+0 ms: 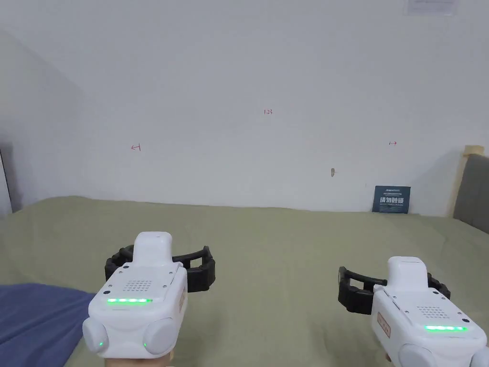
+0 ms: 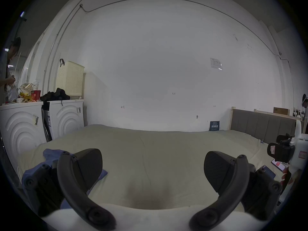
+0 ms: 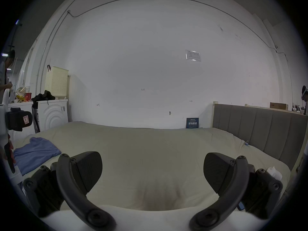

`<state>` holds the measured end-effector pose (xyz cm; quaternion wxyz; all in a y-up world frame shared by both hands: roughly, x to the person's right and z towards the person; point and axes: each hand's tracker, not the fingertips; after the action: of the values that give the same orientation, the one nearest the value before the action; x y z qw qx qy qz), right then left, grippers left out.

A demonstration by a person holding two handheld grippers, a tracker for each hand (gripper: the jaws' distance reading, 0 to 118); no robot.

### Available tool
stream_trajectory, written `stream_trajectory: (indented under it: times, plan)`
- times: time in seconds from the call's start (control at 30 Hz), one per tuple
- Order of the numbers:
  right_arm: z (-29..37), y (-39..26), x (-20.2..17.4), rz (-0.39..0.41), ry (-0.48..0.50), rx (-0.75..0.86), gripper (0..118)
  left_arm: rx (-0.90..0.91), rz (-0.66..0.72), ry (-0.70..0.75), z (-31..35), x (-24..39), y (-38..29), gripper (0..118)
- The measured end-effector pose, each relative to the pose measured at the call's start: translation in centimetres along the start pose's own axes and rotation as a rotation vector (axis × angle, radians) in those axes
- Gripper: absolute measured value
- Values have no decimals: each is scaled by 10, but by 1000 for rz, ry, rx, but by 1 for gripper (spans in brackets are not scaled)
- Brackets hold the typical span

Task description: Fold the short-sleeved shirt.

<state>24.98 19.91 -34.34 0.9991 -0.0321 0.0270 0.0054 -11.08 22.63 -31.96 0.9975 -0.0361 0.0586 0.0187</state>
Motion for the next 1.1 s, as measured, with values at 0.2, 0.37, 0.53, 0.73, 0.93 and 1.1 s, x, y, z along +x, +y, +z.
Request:
stream_trajectory:
  times: [0.2, 0.37, 0.53, 0.73, 0.93, 1.1]
  plan:
    - [-1, 0, -1, -3, 1, -1, 118, 6, -1, 0, 1, -1, 4, 118]
    - [1, 4, -3, -2, 7, 11, 118, 8, -9, -4, 1, 1, 4, 118]
    - [2, 6, -3, 14, 6, 19, 118, 10, -25, -9, 2, 4, 4, 118]
    - [2, 9, 0, 4, -5, 20, 118, 6, -31, -11, 1, 3, 5, 118]
    - [3, 11, 1, 2, -11, 22, 118, 3, -20, -7, 0, 0, 6, 118]
    - [3, 13, -1, 20, -10, 22, 118, -2, -24, -4, 5, 2, 7, 118]
